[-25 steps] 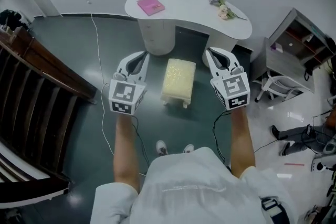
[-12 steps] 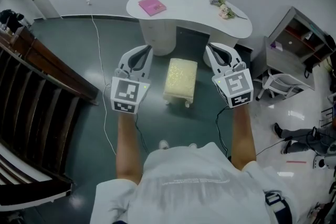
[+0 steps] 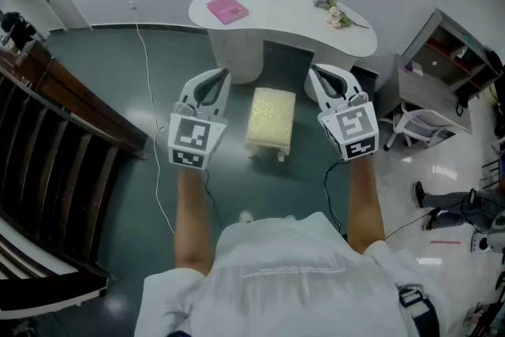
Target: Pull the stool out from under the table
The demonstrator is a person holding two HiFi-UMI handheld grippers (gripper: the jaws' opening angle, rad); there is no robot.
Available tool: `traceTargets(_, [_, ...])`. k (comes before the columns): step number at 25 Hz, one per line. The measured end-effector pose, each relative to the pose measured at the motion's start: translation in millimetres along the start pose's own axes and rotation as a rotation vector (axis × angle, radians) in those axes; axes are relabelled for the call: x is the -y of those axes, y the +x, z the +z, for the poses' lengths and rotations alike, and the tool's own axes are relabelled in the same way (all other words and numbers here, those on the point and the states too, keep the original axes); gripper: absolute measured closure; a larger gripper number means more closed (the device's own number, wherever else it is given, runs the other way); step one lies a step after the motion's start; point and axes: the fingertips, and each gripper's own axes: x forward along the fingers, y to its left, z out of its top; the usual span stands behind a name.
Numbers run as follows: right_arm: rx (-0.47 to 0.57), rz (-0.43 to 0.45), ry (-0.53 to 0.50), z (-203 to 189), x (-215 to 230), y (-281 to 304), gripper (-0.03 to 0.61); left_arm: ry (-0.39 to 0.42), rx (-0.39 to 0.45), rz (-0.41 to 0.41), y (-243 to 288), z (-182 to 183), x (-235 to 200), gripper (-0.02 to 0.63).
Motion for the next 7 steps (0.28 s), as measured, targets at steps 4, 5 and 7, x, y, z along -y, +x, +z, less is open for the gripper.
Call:
traceTargets(4, [0.002,-0.005,0.002,2.0,-0.9,-1.9,0.563,0.003,0.0,-0.009,-2.4,1.5,0.9,0.595])
traceTargets(5, [0.006,-0.006,0.006,2.8,-0.8,-2.1,0.563,0.0,-0.001,-0.006,-2.4,1.6,0.2,0.595])
traceTargets(7, [0.016,-0.006,0.017,4.6,-0.6,-2.2,0.563,-0.008,-0.004,0.004,-2.1,1.2,-1.9,0.595])
